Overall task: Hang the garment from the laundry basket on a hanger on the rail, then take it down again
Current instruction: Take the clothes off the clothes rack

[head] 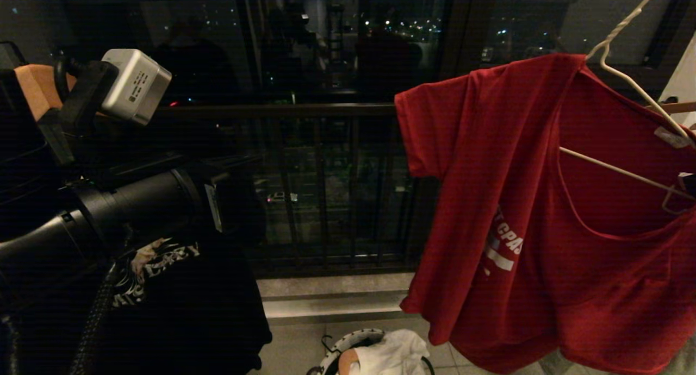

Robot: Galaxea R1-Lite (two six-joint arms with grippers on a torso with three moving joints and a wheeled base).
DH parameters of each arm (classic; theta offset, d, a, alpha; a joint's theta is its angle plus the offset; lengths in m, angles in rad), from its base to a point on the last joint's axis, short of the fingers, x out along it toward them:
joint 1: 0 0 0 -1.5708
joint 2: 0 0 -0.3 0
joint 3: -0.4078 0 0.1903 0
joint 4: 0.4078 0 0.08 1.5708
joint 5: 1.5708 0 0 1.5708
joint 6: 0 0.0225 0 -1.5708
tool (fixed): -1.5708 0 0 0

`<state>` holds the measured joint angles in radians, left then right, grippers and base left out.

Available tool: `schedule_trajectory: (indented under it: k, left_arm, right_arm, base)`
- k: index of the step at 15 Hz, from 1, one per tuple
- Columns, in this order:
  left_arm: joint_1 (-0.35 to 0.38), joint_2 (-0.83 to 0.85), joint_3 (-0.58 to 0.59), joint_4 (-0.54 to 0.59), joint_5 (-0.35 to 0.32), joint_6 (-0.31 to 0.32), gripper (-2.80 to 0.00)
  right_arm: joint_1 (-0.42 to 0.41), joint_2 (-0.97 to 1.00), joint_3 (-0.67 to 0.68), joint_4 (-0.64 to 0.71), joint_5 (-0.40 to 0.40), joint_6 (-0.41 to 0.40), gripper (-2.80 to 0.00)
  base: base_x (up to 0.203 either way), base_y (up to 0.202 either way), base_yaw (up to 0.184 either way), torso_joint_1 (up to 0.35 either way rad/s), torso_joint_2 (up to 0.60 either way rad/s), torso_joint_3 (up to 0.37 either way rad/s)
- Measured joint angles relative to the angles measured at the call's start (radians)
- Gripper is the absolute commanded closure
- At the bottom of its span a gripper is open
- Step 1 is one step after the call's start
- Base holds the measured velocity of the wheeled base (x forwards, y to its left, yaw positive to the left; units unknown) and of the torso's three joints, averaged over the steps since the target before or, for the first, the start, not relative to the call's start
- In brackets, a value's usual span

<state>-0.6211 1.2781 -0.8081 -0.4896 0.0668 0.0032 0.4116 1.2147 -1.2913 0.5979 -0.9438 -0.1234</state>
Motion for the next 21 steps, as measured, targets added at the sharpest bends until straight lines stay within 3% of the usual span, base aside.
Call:
schedule_trajectory:
  k: [10, 21]
  left_arm:
    - [-0.002, -0.003, 0.0, 0.0, 0.0, 0.001, 0.0]
    - [-0.023, -0.012, 0.003, 0.0, 0.0, 0.0, 0.0]
  right_arm:
    - [-0.053, -0.017, 0.001, 0.004, 0.0, -0.011, -2.8]
    - [-0.057, -0.067, -0.03, 0.007, 0.0, -0.027, -2.8]
  base:
    - [0.0, 0.0, 0.0, 0.0, 0.0, 0.0]
    - [0.0, 0.0, 0.0, 0.0, 0.0, 0.0]
